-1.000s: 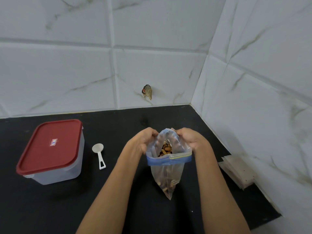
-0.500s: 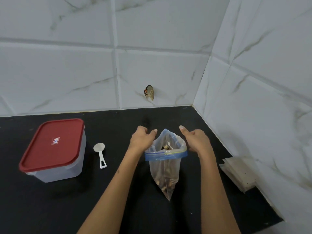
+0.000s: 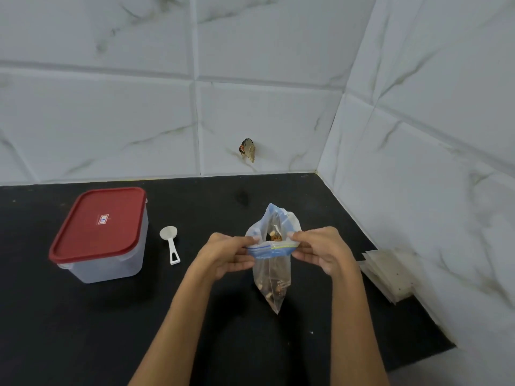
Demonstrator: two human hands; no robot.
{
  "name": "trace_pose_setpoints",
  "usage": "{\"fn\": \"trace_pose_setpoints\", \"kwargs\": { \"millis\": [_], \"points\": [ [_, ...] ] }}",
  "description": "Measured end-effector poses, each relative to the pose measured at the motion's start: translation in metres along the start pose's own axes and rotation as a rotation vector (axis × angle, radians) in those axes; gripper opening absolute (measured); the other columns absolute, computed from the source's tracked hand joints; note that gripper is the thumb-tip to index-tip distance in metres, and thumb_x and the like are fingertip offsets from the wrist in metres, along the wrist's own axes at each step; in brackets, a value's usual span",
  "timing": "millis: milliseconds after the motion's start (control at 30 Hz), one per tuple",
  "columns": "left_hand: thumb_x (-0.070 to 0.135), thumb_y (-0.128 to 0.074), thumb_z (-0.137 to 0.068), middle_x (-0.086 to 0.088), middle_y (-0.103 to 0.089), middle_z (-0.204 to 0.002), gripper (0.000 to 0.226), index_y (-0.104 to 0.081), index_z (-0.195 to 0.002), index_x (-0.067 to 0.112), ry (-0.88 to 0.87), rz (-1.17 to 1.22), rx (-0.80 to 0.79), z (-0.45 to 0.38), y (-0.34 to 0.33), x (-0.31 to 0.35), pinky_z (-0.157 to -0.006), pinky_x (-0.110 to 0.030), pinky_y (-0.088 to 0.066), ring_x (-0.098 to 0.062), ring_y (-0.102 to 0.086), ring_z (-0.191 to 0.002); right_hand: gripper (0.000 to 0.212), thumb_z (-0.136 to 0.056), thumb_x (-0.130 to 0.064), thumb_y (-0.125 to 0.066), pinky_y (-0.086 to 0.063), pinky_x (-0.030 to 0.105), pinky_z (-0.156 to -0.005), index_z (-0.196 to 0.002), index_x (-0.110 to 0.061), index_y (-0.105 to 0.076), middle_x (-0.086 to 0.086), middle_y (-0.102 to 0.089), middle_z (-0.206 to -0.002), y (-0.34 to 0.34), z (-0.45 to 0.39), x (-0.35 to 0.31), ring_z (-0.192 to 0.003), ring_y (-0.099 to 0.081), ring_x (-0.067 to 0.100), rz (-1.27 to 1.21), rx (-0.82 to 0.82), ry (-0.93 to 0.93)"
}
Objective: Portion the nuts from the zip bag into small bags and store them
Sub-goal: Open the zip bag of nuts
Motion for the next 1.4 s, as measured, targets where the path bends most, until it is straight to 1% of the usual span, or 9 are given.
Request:
{"fn": "trace_pose_setpoints", "kwargs": {
  "millis": [200,400,633,733,867,933,1033,1167,1400],
  "points": [
    [-0.006,-0.058,-0.088,-0.021,-0.07,-0.08,0.013,-0.061,-0.101,-0.005,0.125,0.519,-0.147,0.014,-0.028,-0.026,-0.064,-0.036,-0.06,-0.028,-0.068,-0.08,0.012,-0.091,0.003,-0.053,-0.058,0.032,-0.059,-0.099,0.001,-0.062,0.015,-0.072,-0.082,-0.021,0.008,0.033,-0.077,-0.069,0.022,-0.534,-0.117,-0.099],
    [-0.006,-0.04,-0.088,-0.025,-0.065,-0.09,0.02,-0.058,-0.098,-0.009,0.188,0.801,-0.147,0.021,-0.034,-0.04,-0.072,-0.044,-0.051,-0.036,-0.064,-0.086,0.018,-0.094,0.004,-0.04,-0.046,0.046,-0.092,-0.099,0.009,-0.056,0.027,-0.063,-0.102,-0.034,0.025,0.059,-0.11,-0.059,0.035,-0.999,-0.142,-0.309],
    [0.0,-0.033,-0.072,-0.023,-0.065,-0.089,0.038,-0.056,-0.102,-0.006,0.22,0.552,-0.056,0.019,-0.027,-0.065,-0.073,-0.042,-0.052,-0.034,-0.063,-0.083,0.035,-0.087,0.003,-0.037,-0.047,0.045,-0.098,-0.117,-0.001,-0.055,0.018,-0.059,-0.096,-0.039,0.021,0.076,-0.105,-0.057,0.028,-0.77,-0.026,-0.299],
    [0.004,-0.04,-0.062,-0.02,-0.066,-0.097,0.044,-0.058,-0.101,-0.001,0.184,0.315,-0.083,0.02,-0.017,-0.057,-0.081,-0.042,-0.052,-0.032,-0.063,-0.092,0.04,-0.083,0.0,-0.037,-0.053,0.046,-0.083,-0.118,-0.002,-0.056,0.021,-0.06,-0.111,-0.027,0.015,0.067,-0.1,-0.059,0.031,-0.485,0.019,-0.204],
    [0.029,-0.049,-0.086,-0.017,-0.064,-0.107,0.039,-0.056,-0.116,0.004,0.125,0.1,0.011,0.01,0.002,-0.045,-0.071,-0.037,-0.053,-0.028,-0.062,-0.096,0.028,-0.082,-0.018,-0.04,-0.052,0.039,-0.065,-0.101,-0.005,-0.056,0.019,-0.06,-0.104,-0.029,0.017,0.059,-0.089,-0.059,0.03,-0.42,0.008,-0.19],
    [0.04,-0.055,-0.09,-0.015,-0.062,-0.112,0.051,-0.049,-0.127,0.006,0.072,0.024,0.079,0.002,0.011,-0.044,-0.064,-0.034,-0.054,-0.026,-0.063,-0.093,0.027,-0.089,-0.031,-0.041,-0.053,0.039,-0.069,-0.095,-0.009,-0.055,0.017,-0.061,-0.1,-0.032,0.015,0.057,-0.088,-0.06,0.03,-0.396,-0.012,-0.188],
    [0.028,-0.061,-0.092,-0.013,-0.066,-0.102,0.037,-0.056,-0.12,0.003,0.038,0.09,0.093,-0.003,0.017,-0.043,-0.065,-0.032,-0.054,-0.023,-0.065,-0.087,0.033,-0.096,-0.039,-0.046,-0.053,0.045,-0.087,-0.109,-0.011,-0.055,0.014,-0.064,-0.105,-0.026,0.006,0.055,-0.097,-0.063,0.028,-0.245,0.056,-0.165],
    [0.01,-0.06,-0.092,-0.011,-0.066,-0.089,0.018,-0.063,-0.108,0.001,0.083,0.298,0.009,0.001,0.008,-0.044,-0.067,-0.034,-0.053,-0.021,-0.063,-0.081,0.026,-0.097,-0.029,-0.049,-0.051,0.043,-0.093,-0.108,-0.008,-0.059,0.01,-0.064,-0.098,-0.016,0.001,0.047,-0.096,-0.062,0.024,-0.04,0.174,-0.098],
    [0.003,-0.034,-0.098,-0.022,-0.063,-0.099,0.028,-0.059,-0.11,-0.002,0.232,0.549,-0.16,0.008,-0.021,-0.046,-0.08,-0.046,-0.049,-0.032,-0.062,-0.09,0.019,-0.097,-0.023,-0.049,-0.05,0.046,-0.084,-0.105,-0.008,-0.058,0.016,-0.061,-0.105,-0.037,0.007,0.06,-0.094,-0.059,0.029,-0.516,-0.007,-0.271]
  ]
}}
Point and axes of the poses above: each hand's wrist, its own z-axis away from the middle knuckle, its own y-axis out of the back of the hand, x = y × z, the point moved 10 cm from there along -z, towards the middle knuckle
